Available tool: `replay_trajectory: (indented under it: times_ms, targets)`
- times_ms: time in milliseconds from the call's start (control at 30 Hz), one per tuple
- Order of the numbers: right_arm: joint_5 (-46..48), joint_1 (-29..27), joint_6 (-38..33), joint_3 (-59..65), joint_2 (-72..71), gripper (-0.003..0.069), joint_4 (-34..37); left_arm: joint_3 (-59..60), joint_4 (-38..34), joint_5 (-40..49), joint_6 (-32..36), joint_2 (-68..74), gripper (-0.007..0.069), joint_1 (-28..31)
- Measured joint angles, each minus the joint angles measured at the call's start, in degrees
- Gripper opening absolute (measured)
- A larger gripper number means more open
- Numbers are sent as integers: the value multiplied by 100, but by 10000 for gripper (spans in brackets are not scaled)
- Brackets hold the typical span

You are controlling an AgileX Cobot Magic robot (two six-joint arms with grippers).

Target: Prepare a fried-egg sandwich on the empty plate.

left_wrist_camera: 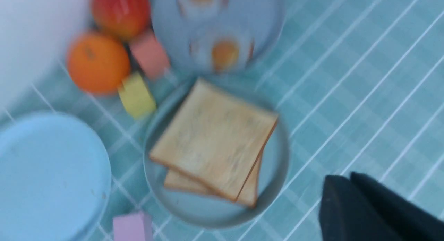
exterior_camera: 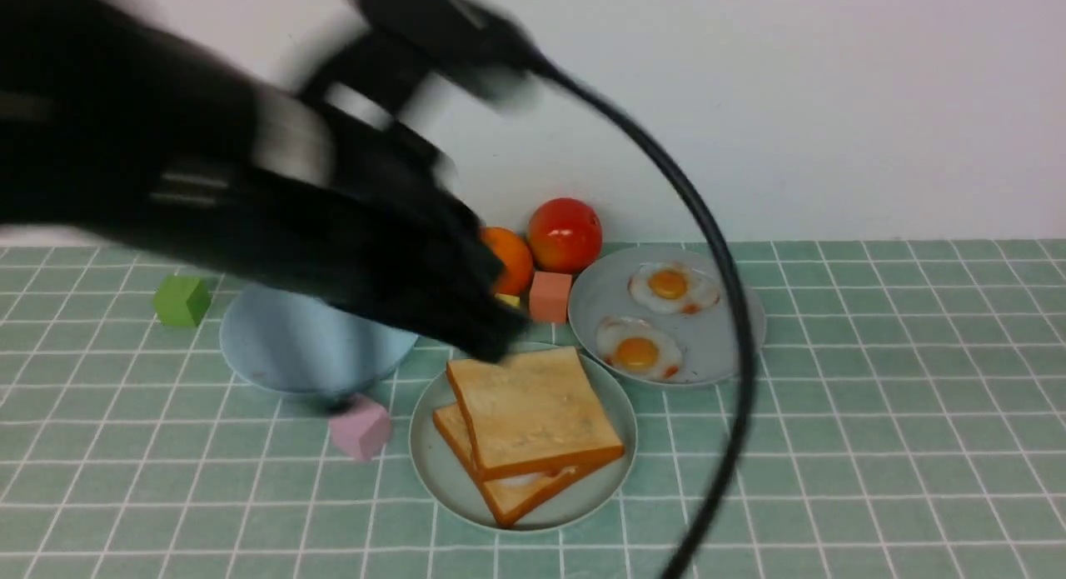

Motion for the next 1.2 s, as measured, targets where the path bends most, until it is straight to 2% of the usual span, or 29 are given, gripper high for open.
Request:
replay_trajectory:
  times_ms: [233, 333, 500, 633, 833, 1200]
  targets:
    - [132, 0, 986, 538, -576, 50, -531, 1989, -494, -1113, -18, -2577, -13, 0]
    - [117, 0, 1480, 944, -921, 50, -767, 3210, -574, -2018, -18, -3483, -13, 0]
    - [-233, 0, 2141, 1624, -1440, 9, -1173, 4907, -662, -3430, -36, -4410, -13, 0]
    - [-763, 0, 2612, 1994, -1610, -4, -1381, 5563, -698, -4314, -36, -4602, -13, 0]
    - [-1960, 0, 3150, 2568, -1618, -2, -1573, 6060, -723, -4654, -36, -4607, -13, 0]
    - [-1912, 0, 3187, 2890, -1618, 3, -1680, 6234, -733, -4435, -36, -4607, -13, 0]
